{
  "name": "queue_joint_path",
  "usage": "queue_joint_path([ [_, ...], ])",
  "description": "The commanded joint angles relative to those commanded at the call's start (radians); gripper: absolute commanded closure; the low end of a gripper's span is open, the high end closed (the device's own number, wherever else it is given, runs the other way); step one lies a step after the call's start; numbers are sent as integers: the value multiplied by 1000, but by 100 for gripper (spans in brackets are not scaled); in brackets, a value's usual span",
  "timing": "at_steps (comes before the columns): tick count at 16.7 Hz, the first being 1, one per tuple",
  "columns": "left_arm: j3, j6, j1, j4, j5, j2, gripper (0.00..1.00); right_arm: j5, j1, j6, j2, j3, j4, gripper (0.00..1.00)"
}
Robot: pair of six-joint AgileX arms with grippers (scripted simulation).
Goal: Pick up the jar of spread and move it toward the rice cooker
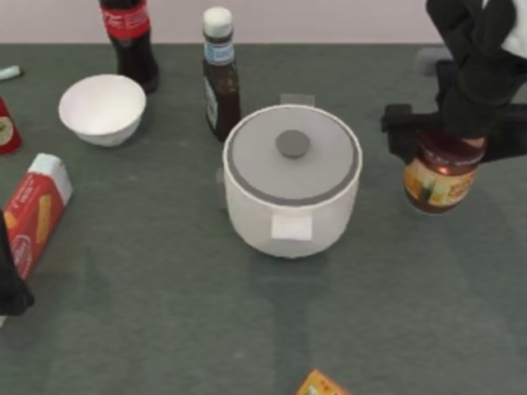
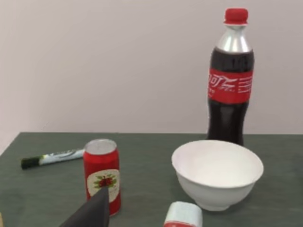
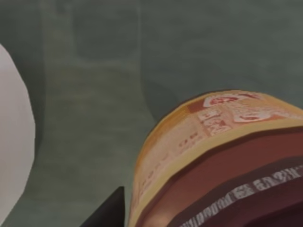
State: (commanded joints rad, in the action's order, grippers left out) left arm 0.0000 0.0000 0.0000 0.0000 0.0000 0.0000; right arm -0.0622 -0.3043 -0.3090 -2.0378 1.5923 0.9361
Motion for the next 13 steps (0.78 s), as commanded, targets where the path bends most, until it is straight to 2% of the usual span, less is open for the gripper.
queue_joint_path([
  [6, 0, 0, 0, 0, 0, 0, 0, -3, 1, 1, -56, -80, -139, 100],
  [11, 0, 0, 0, 0, 0, 0, 0, -4, 0, 1, -62, -89, -154, 100],
  [13, 0, 0, 0, 0, 0, 0, 0, -4, 0, 1, -62, -89, -154, 85],
])
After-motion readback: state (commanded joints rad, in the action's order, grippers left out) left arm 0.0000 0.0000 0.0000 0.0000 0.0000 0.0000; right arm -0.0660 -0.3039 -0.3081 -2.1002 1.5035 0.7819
